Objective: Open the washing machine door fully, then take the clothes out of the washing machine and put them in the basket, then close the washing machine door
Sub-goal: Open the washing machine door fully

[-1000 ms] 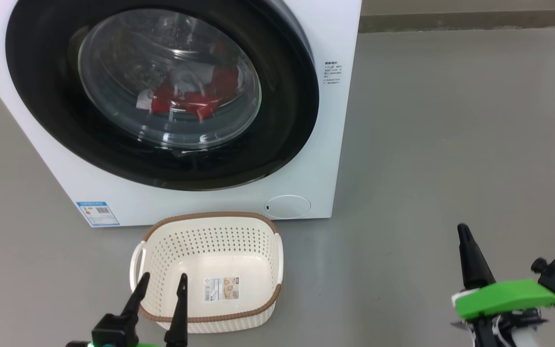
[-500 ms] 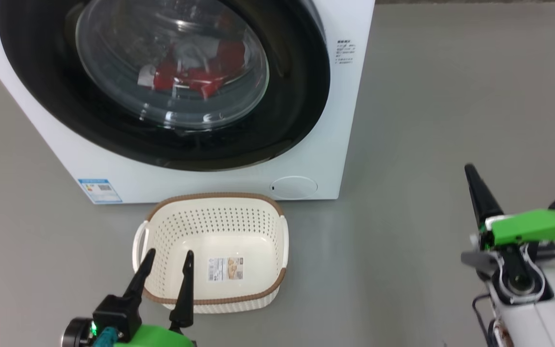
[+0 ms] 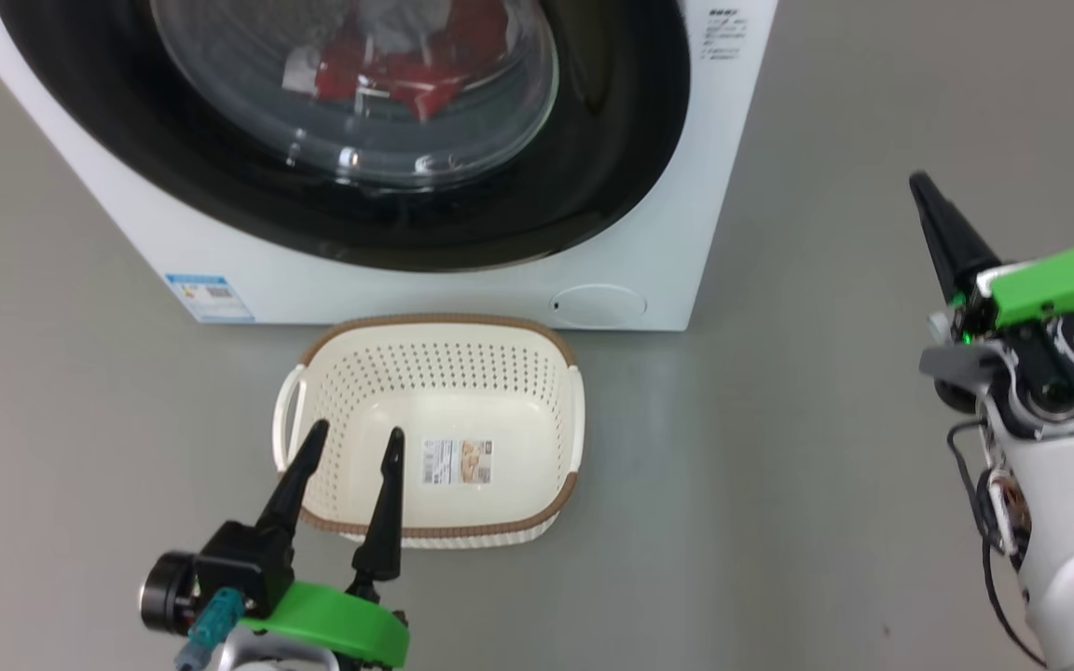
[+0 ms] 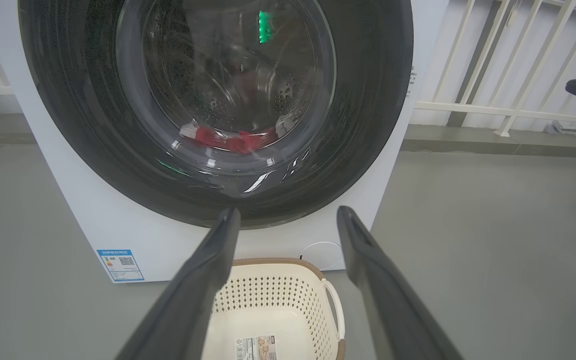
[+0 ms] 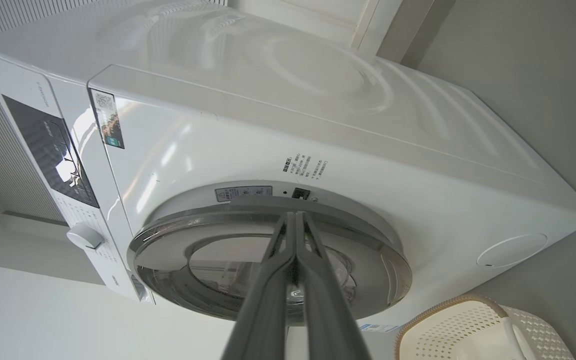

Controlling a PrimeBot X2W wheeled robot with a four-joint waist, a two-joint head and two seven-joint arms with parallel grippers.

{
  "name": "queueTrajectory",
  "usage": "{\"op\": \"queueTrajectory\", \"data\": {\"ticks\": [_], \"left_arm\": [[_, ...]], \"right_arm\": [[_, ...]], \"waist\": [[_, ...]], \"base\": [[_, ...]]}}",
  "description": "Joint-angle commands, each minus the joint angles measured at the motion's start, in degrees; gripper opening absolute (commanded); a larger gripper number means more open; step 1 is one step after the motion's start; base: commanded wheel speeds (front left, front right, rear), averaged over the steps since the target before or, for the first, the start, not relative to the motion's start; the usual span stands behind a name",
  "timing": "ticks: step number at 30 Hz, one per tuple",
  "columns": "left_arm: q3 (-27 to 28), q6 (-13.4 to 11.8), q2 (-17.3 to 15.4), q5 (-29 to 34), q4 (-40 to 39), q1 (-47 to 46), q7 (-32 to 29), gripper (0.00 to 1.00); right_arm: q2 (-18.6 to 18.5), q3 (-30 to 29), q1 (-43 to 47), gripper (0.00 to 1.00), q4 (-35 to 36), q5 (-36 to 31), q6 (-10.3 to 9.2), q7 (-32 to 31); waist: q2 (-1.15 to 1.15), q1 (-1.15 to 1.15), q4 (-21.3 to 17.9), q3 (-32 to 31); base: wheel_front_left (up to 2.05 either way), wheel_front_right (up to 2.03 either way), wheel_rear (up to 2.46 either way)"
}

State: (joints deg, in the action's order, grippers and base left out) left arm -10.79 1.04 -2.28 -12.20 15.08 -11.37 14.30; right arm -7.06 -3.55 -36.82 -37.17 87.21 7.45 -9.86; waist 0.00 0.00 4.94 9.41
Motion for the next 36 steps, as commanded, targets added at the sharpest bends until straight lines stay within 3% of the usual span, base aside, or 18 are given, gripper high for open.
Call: {"op": "queueTrajectory", "data": {"ticks": [1,16,36], "left_arm": [[1.49,-0.20,-0.60,-0.50,-1.75,-2.09,0.70,1.00],[-1.66,-0.25,-0.60,-0.98,-4.12,-5.94,0.70,1.00],[-5.73,-0.62,-0.60,-2.02,-5.57,-9.79,0.70,1.00]], "right_arm": [[-0.16,1.20,-2.32,0.00,0.99,0.83,0.03,-0.68],[-1.08,1.32,-16.90,0.00,-10.01,4.08,0.03,-8.47],[-0.89,0.70,-31.22,0.00,-17.59,5.45,0.03,-12.08]], "waist": [[0.00,0.00,1.25,1.64],[0.00,0.00,4.75,7.72],[0.00,0.00,8.70,13.32]], "base": [[0.00,0.00,0.00],[0.00,0.00,0.00],[0.00,0.00,0.00]]}}
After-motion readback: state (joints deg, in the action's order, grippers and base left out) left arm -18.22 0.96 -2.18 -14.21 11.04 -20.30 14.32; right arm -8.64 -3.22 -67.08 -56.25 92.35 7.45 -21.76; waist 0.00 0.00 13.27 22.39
